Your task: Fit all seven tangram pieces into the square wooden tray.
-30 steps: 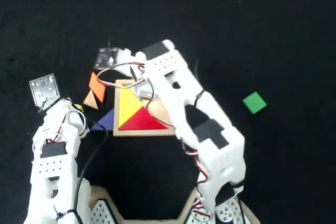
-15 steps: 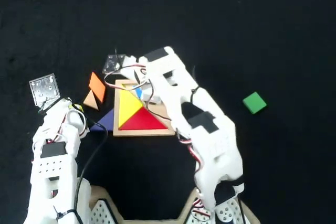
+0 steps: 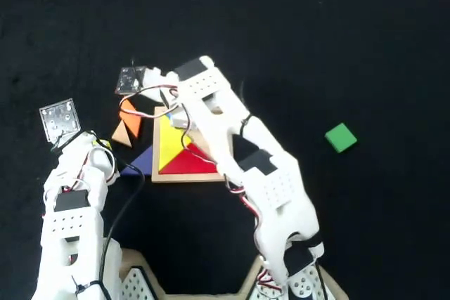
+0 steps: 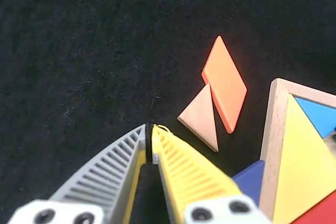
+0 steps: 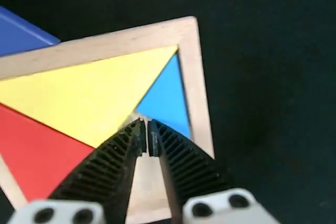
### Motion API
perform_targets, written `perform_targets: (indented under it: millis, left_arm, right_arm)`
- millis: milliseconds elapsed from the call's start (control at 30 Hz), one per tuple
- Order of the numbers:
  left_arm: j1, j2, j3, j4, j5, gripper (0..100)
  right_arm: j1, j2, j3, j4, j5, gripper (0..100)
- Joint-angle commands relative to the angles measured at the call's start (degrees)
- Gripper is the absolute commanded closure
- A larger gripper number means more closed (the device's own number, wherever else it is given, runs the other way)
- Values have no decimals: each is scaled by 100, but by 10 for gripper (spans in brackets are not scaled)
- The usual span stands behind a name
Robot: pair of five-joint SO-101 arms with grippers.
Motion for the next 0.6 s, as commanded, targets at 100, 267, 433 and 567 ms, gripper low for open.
perform_targets:
  millis: [100, 267, 433, 567]
  left_arm:
    - [84, -97, -75, -114, -35, 970]
    - [84, -97, -75, -114, -35, 970]
    - [92, -97, -75, -114, -35, 970]
    - [189, -97, -75, -114, -35, 970]
  right_arm:
    - [352, -101, -1059, 1240, -141, 988]
    - [941, -435, -1982, 2655, -211, 988]
    - [1749, -2290, -1349, 2655, -158, 988]
    - [1952, -4066, 154, 2602, -141, 988]
